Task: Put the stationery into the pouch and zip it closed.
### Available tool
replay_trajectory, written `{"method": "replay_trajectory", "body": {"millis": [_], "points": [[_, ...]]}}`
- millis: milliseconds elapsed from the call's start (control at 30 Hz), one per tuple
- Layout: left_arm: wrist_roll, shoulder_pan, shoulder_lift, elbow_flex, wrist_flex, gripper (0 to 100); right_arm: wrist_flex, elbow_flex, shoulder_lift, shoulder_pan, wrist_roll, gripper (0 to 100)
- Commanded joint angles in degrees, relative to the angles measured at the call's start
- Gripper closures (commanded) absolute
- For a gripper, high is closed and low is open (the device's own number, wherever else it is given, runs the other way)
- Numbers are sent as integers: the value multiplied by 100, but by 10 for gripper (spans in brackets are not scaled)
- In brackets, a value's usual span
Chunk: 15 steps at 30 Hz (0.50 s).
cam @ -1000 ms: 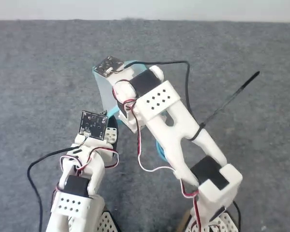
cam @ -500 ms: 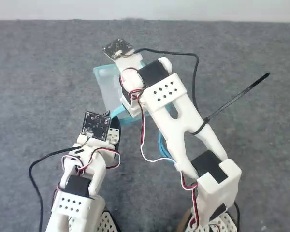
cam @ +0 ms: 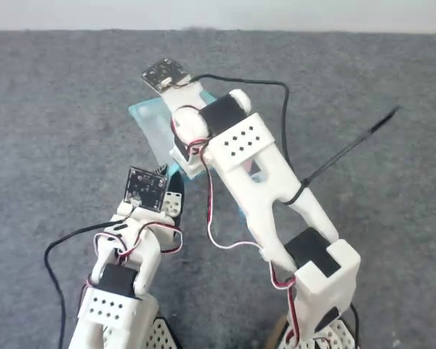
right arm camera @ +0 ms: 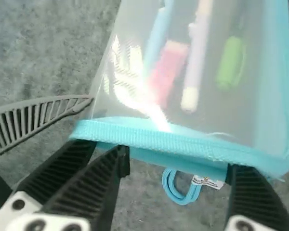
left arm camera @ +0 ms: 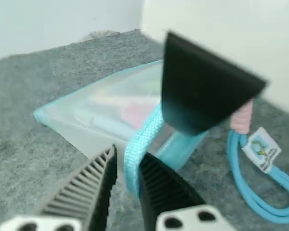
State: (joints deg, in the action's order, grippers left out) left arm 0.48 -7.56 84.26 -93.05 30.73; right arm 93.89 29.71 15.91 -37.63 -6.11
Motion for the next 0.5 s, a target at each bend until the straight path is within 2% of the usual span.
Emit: {"method": "replay_trajectory", "body": {"millis": [0,167,467], "points": [[-62,-26,53,48,53,987,-101,422,-295,233,-290,611],[-62,26,70,48,53,987,-66,413,-892,224,-237,612],[-18,378,79,171,35,987,901,132,-954,259,-237,612]]}}
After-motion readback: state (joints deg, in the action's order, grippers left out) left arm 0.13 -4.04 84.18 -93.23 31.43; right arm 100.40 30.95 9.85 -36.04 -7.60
